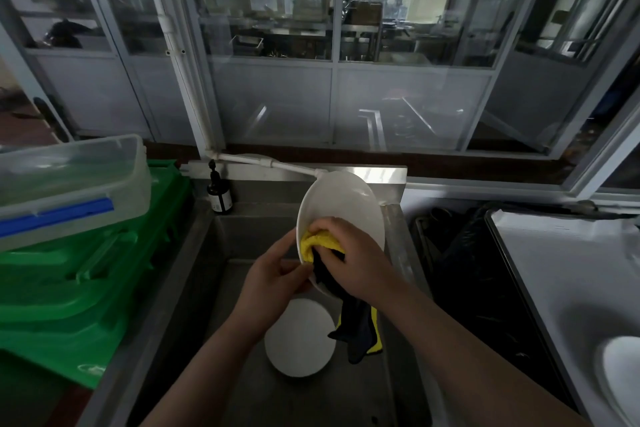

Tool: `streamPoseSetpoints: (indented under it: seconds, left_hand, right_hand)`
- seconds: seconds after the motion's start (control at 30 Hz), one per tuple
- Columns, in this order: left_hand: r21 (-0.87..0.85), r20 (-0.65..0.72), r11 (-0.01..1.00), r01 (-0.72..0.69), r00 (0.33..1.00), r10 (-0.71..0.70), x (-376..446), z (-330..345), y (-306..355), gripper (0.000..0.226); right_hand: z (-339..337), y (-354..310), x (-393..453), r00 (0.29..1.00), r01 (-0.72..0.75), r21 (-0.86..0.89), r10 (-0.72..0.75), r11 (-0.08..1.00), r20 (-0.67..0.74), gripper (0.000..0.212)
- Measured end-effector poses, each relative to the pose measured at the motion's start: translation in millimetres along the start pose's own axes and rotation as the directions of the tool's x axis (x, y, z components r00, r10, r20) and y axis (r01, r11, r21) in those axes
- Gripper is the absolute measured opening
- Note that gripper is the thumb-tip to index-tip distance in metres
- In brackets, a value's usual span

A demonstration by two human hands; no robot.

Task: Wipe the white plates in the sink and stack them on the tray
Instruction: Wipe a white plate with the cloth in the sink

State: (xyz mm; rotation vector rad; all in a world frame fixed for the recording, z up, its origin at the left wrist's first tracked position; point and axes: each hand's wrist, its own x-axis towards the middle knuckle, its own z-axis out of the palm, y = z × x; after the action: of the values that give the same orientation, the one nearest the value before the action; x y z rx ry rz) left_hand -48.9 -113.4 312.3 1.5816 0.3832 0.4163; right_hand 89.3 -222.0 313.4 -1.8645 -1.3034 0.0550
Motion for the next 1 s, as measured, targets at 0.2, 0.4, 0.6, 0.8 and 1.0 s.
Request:
streamPoseSetpoints:
  seconds: [0.2, 0.4, 0.6, 0.8, 1.0]
  left_hand:
    - [-0.043, 0.02, 0.999, -0.015, 1.0, 0.016, -2.7, 1.0, 1.7, 0.055]
    - [-0.082, 0.012, 0.997, -0.01, 1.0, 0.011, -6.9, 3.8, -0.7, 0.05]
    - [-0.11, -0.022, 0.994, 0.002, 1.0, -0.005, -11.0, 4.4, -1.4, 0.051]
    - [-0.081, -0.069, 0.997, 0.013, 0.997, -0.018, -8.3, 0.6, -4.0, 0.054]
    - [-0.071, -0.077, 0.997, 0.009, 0.997, -0.015, -7.3, -1.9, -2.9, 0.053]
  right_hand:
    - [-5.7, 2.1, -3.6, 0.996, 0.06, 0.031, -0.061, 0.998, 0.062, 0.026]
    - [-8.8, 8.2, -6.7, 0.989, 0.064, -0.032, -0.059, 0.997, 0.138, 0.028]
    - [-14.6, 17.5, -15.1, 0.981, 0.06, -0.124, -0.036, 0.99, 0.188, 0.027]
    - [-18.2, 31.1, -20.6, 0.983, 0.022, -0.188, 0.014, 0.982, 0.186, 0.026]
    - [-25.9, 44.7, -18.6, 0.981, -0.03, -0.266, 0.079, 0.964, 0.175, 0.026]
